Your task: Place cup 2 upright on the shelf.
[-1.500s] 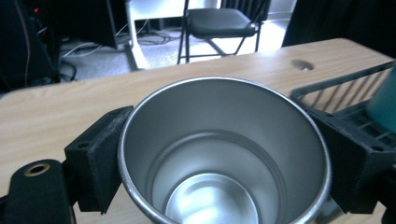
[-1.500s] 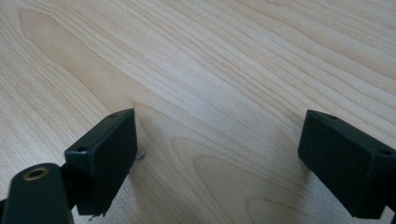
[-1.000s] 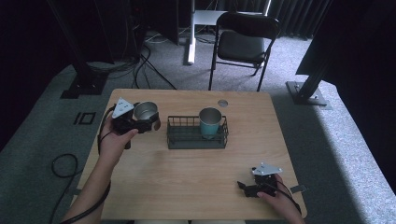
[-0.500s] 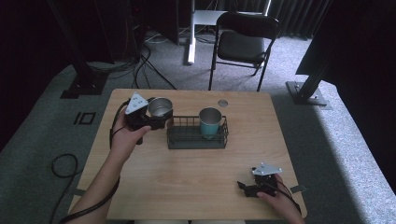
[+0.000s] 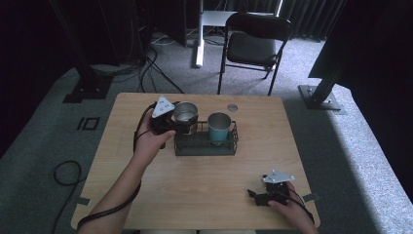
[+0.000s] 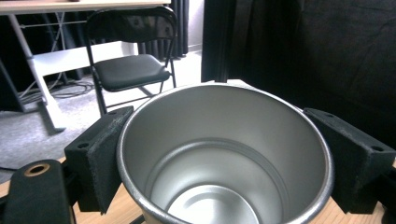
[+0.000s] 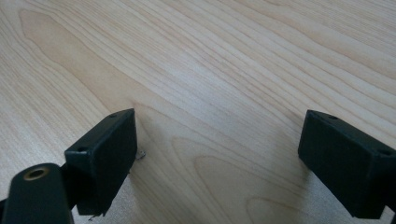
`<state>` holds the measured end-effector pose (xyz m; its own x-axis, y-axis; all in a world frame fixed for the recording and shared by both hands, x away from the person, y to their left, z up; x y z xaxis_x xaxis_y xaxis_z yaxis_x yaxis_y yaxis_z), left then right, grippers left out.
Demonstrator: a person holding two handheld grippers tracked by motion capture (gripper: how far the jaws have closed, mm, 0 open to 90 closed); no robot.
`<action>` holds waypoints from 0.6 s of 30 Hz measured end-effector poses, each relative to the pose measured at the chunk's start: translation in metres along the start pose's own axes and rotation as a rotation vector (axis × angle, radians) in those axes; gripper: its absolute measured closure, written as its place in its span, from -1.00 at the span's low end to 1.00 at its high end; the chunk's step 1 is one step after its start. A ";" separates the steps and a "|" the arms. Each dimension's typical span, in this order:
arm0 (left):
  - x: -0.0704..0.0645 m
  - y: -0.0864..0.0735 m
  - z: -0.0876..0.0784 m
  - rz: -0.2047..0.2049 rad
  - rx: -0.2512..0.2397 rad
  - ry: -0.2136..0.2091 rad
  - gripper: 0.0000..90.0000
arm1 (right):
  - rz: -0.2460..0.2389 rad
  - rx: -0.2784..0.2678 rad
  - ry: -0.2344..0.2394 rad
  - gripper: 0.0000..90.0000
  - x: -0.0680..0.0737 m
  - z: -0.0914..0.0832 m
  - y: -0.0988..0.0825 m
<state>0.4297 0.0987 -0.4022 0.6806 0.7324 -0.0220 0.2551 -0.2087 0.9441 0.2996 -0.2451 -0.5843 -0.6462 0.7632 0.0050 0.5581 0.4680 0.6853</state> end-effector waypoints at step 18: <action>0.011 -0.044 0.041 -0.069 0.087 0.050 -0.69 | 0.000 0.001 0.000 -0.75 0.000 0.000 0.000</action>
<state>0.4545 0.0897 -0.4579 0.6243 0.7782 -0.0676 0.3604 -0.2101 0.9088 0.2995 -0.2451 -0.5843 -0.6462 0.7631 0.0053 0.5585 0.4682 0.6847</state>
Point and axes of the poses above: each handheld gripper's, and its own axes: z roughly forward along the jaws, y roughly out of its top, x roughly to its left, the point moved 4 cm from there along z, roughly forward along the jaws, and after that the axes turned 3 degrees about x, right-handed, at the moved point
